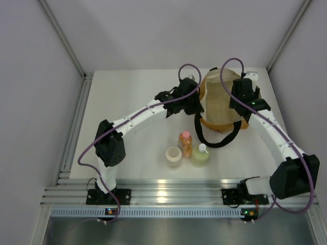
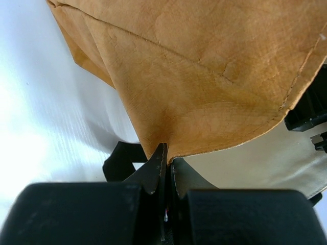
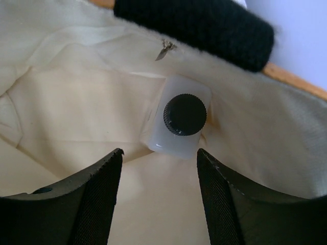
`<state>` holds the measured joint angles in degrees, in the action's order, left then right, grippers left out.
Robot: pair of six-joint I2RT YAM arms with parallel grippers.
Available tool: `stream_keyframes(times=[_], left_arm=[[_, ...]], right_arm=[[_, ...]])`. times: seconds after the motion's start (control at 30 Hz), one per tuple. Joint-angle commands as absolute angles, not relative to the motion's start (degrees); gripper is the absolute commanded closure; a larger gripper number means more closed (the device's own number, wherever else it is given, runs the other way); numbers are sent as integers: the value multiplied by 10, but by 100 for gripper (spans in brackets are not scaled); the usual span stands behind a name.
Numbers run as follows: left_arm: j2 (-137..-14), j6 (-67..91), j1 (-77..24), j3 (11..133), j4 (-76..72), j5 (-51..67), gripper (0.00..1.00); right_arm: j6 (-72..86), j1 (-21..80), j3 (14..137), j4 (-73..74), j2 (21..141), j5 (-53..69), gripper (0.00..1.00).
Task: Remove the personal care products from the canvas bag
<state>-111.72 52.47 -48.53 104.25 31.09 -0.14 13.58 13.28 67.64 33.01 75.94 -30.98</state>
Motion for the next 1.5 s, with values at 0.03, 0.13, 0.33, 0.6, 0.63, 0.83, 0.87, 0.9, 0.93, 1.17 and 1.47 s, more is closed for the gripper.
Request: stream_keyframes(times=[0.03,0.13,0.33,0.6,0.63,0.83,0.87,0.9,0.93,1.17,1.47], left_arm=[[-1091,517,-486,1031,301,-34,100],[-1091,519,-486,1032,302,-42,100],[-1091,520,-486,1032,301,-50,100],[-1090,514,-487,1023,302,-54,100],[-1090,514,-487,1022,301,-53,100],[-1091,507,-487,1023,303,-50,100],[-1092,505,-487,1023,302,-50,100],[-1092,505,-487,1024,302,-50,100],[-1092,504,-487,1025,302,-48,100],[-1092,495,-487,1031,302,-50,100],[-1090,493,-487,1034,303,-54,100]], right_arm=[[92,122,710,288,781,-356,40],[55,119,693,259,795,-363,40],[13,97,652,196,802,-330,37],[18,78,635,188,852,-284,33],[20,73,634,187,855,-275,33],[28,60,633,188,896,-227,33],[36,55,631,188,902,-211,34],[42,52,630,187,906,-205,35],[45,48,629,187,910,-198,36],[60,43,620,168,902,-186,87],[82,44,624,127,812,-152,100]])
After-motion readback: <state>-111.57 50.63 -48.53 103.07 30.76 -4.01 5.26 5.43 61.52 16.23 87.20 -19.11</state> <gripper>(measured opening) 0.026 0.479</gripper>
